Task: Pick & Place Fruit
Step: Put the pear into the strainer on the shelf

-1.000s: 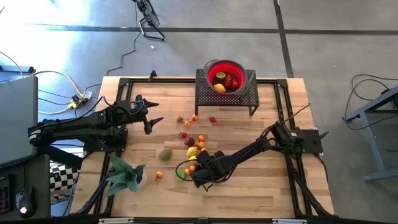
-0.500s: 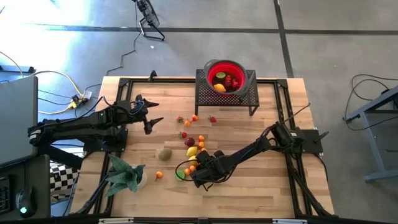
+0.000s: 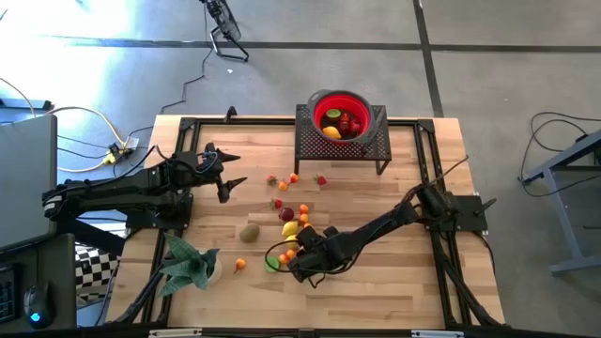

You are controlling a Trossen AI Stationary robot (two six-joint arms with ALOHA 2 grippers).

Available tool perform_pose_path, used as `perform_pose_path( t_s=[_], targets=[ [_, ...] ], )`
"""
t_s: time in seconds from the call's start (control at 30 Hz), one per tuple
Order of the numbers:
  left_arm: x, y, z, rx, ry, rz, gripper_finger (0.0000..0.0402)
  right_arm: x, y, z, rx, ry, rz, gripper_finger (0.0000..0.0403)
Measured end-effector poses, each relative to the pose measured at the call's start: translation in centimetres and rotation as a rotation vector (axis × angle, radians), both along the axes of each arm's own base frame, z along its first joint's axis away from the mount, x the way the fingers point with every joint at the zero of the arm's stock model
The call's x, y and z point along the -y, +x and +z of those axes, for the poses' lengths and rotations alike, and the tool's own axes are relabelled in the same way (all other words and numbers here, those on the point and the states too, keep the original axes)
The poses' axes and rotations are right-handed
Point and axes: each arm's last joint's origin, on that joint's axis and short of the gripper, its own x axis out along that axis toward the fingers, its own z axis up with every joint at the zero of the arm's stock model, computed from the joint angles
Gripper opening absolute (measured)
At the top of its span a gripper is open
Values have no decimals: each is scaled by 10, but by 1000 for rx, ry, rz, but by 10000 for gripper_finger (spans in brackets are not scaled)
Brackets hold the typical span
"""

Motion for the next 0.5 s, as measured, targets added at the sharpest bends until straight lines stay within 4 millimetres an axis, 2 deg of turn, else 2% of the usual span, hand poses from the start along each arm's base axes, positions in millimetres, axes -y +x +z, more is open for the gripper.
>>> perform_pose_path(
  t_s=[0.5],
  targets=[
    [0, 0, 0, -1, 0, 0, 337, 13, -17, 81, 184, -52, 36, 129]
  ],
)
